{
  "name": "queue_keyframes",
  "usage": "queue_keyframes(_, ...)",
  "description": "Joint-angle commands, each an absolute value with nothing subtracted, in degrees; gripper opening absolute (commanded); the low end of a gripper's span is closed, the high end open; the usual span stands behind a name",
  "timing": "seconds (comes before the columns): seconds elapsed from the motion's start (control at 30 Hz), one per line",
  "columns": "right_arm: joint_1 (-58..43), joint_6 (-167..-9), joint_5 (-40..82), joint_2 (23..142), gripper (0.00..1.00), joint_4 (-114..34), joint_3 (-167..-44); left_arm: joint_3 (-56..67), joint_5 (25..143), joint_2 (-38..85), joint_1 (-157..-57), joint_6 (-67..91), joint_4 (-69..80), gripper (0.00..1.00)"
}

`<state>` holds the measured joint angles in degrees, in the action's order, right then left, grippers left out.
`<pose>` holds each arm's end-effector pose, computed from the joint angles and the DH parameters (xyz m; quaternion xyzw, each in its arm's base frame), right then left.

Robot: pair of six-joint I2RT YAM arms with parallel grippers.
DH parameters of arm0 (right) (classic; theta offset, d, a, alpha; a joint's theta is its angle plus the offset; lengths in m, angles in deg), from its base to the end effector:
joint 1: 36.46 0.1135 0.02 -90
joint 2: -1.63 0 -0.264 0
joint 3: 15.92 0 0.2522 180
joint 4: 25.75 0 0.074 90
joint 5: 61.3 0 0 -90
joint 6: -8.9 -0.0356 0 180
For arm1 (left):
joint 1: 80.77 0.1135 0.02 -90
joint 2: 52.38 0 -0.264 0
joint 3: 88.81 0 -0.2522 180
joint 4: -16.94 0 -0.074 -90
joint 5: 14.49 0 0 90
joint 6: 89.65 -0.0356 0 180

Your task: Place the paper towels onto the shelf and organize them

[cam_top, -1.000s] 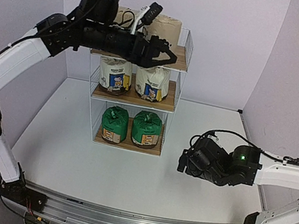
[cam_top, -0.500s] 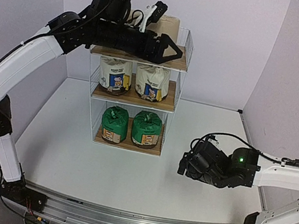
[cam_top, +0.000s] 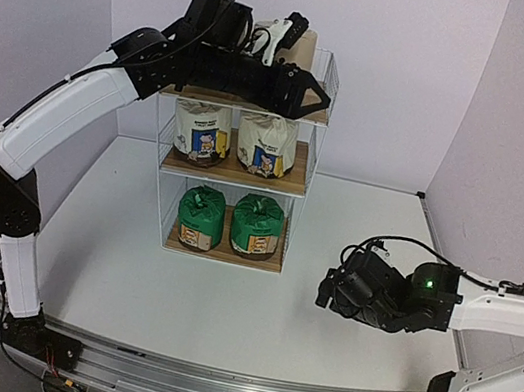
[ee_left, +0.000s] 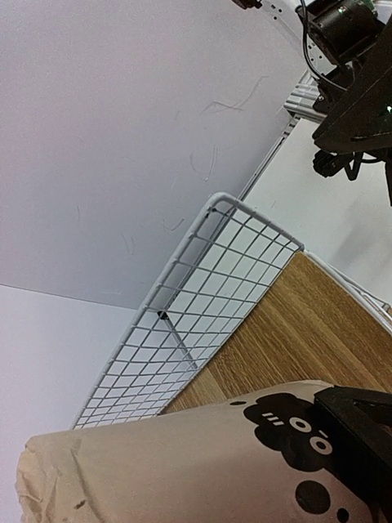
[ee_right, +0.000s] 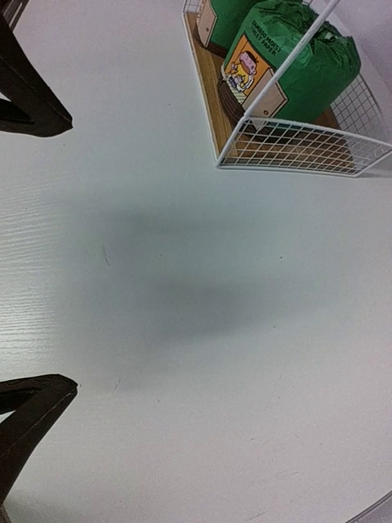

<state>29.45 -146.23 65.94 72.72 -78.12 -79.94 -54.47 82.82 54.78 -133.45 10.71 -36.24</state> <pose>0.1163 0.2073 0.2441 0.0779 0.9147 0.0997 0.3838 0.2395 -0.3217 0.4950 0.3215 0.7227 -0.3618 0.4934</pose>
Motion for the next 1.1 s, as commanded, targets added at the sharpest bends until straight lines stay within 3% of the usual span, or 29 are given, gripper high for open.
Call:
queue_keyframes(0.0,29.5,-148.8,66.6,70.5,0.98,-78.5,-78.8,-56.9,84.3,54.5,-133.0,9.8,-32.9,1.00)
queue_keyframes(0.13,29.4,-146.8,67.2,70.1,0.98,-78.5,-79.2,-55.1,86.3,50.9,-133.0,11.3,-34.3,0.99)
queue_keyframes(0.23,29.5,-146.1,68.5,69.6,0.98,-78.5,-79.0,-46.5,90.5,43.2,-133.0,13.9,-34.8,1.00)
queue_keyframes(0.37,29.4,-146.3,73.4,70.6,0.98,-78.4,-78.2,-21.9,95.6,25.7,-133.1,21.6,-27.0,1.00)
queue_keyframes(0.5,28.3,-145.2,76.9,73.2,0.98,-78.4,-78.5,3.1,83.3,11.0,-133.2,31.6,-25.2,1.00)
queue_keyframes(0.6,20.8,-142.9,71.1,74.5,0.98,-77.8,-78.2,14.9,73.0,4.8,-133.2,39.3,-29.9,1.00)
queue_keyframes(0.77,8.3,-136.2,65.9,73.1,0.98,-73.4,-74.8,26.1,54.2,6.7,-132.4,51.8,-42.2,1.00)
queue_keyframes(0.93,-8.5,-126.2,51.4,67.7,0.98,-57.5,-65.2,31.2,57.1,12.7,-118.7,51.4,-36.1,0.99)
queue_keyframes(1.07,-20.3,-121.3,48.2,65.1,0.98,-52.6,-61.1,34.8,61.1,6.8,-107.9,46.8,-28.4,1.00)
